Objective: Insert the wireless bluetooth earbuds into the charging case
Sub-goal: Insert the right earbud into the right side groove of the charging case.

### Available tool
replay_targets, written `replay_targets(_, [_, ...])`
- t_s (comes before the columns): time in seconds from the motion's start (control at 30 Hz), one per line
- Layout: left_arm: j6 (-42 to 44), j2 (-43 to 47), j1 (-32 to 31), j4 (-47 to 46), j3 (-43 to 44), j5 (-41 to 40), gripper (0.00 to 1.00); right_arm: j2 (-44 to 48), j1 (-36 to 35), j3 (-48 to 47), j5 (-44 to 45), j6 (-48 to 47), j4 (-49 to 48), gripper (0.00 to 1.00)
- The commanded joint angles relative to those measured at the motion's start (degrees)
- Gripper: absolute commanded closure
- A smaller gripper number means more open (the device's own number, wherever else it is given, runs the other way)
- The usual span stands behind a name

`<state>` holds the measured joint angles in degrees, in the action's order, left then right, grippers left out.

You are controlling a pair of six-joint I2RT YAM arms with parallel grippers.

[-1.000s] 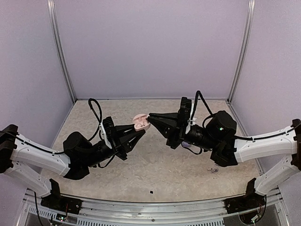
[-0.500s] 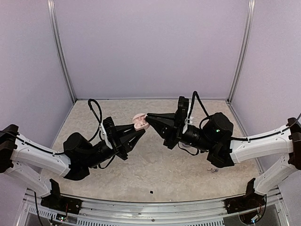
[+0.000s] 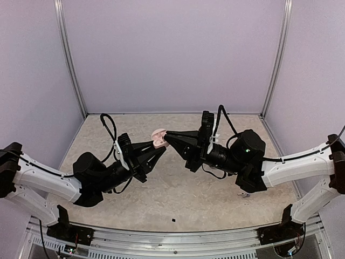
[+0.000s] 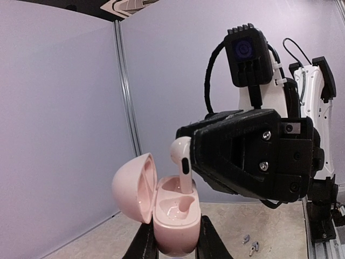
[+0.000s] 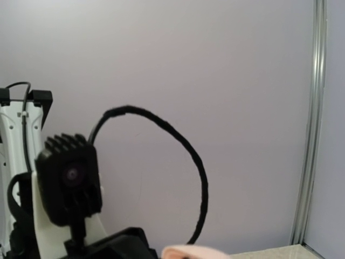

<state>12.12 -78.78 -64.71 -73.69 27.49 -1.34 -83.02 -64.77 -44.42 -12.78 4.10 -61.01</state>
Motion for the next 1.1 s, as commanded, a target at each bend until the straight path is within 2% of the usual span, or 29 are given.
replay_targets(0.0, [0.71, -0.23, -0.23, -2.44, 1.52, -0.93, 0.99, -0.95, -0.71, -1.27, 0.07, 0.78, -1.25, 0.96])
replay_targets(0.23, [0.62, 0.11, -0.24, -2.62, 1.42, -0.96, 0.99, -1.48, -0.66, -0.78, 2.65, 2.23, -0.02, 0.95])
replay_targets(0.4, [0.56, 0.55, -0.23, -2.69, 1.2, -0.73, 0.99, -0.69, -0.66, -0.19, 5.19, 3.03, 1.73, 0.9])
replay_targets(0.8, [-0.48, 1.13, 0.03, -2.17, 0.21, 0.99, 0.99, 2.45, -0.71, 0.52, 7.64, 1.38, 4.31, 0.74])
replay_targets(0.93, [-1.85, 1.5, 0.8, -1.81, -0.05, 2.76, 0.99, 3.11, -0.7, 1.08, 6.45, 0.37, 5.02, 0.66])
replay_targets(1.07, [-2.92, 1.57, 1.52, -1.81, -0.31, 3.38, 0.99, 3.73, -0.7, 1.11, 6.01, -0.79, 6.71, 0.62])
